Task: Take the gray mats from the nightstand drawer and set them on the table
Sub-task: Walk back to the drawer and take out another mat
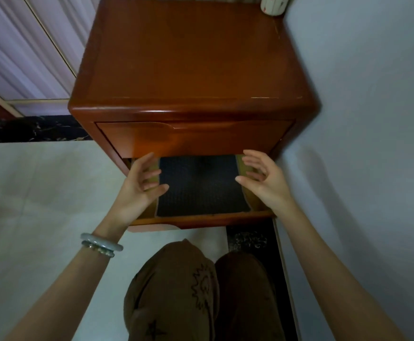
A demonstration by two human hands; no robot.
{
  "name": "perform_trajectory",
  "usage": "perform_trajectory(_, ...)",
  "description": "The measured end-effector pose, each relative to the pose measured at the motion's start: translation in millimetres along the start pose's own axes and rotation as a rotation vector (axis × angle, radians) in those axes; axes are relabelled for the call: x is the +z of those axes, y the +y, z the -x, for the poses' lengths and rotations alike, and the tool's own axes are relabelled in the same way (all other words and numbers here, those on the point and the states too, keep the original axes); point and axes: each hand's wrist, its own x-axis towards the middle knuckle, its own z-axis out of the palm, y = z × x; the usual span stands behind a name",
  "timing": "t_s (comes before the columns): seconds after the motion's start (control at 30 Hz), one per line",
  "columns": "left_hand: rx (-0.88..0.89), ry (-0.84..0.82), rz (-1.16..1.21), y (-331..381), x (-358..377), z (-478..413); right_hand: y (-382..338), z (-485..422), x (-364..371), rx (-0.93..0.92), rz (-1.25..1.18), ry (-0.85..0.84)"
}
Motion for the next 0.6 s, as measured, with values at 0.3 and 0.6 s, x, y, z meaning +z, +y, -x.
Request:
perform_trajectory(0.3, -0.164, -0.06, -0.023, -65.6, 9.8, -34.3, 58.0, -32.0, 19.5, 0.041, 0.067, -0.054)
perform_trajectory(0.6, -0.419, -0.199, -0.17, -126.0, 9.8, -104.1, 128.8, -98.0, 30.6, 0.379, 0.22, -0.162)
